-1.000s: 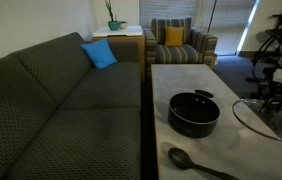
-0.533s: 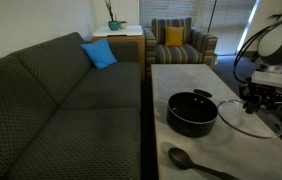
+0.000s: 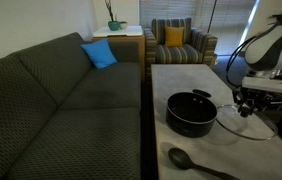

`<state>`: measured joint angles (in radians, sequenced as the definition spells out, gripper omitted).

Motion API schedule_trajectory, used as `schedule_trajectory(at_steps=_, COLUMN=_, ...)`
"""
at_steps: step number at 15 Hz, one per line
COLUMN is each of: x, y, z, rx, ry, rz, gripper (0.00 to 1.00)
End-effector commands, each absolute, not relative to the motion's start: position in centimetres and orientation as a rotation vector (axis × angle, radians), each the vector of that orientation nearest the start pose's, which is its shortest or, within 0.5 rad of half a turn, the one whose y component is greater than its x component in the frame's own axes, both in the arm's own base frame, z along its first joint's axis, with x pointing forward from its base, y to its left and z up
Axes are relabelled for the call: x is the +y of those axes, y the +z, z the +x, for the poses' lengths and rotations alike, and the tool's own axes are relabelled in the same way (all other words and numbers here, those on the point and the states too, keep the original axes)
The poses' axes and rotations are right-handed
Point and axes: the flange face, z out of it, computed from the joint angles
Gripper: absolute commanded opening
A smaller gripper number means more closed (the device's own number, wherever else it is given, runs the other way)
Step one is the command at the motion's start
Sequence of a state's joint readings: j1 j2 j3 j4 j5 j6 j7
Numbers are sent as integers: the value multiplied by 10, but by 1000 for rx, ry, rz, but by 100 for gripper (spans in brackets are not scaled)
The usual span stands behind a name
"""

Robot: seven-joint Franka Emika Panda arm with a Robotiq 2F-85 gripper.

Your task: Put the lid on the table

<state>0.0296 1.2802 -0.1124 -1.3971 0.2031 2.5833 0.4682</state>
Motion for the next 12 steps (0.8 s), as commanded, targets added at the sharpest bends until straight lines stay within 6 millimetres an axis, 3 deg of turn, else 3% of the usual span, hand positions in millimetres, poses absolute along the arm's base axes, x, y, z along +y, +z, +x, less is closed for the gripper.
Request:
schedule_trajectory(at_steps=1, x=-54, y=-80, z=666, rx=1049, ry=129, rz=-3003, gripper=14)
schedule_trajectory(at_steps=9, x=-55, y=-114, z=677, rx=1198, ry=55, rz=-2951, gripper=14)
schedule_trajectory(at_steps=12, x=-60, y=-116, z=672, rx=1273, ry=45, rz=-2916, gripper=14)
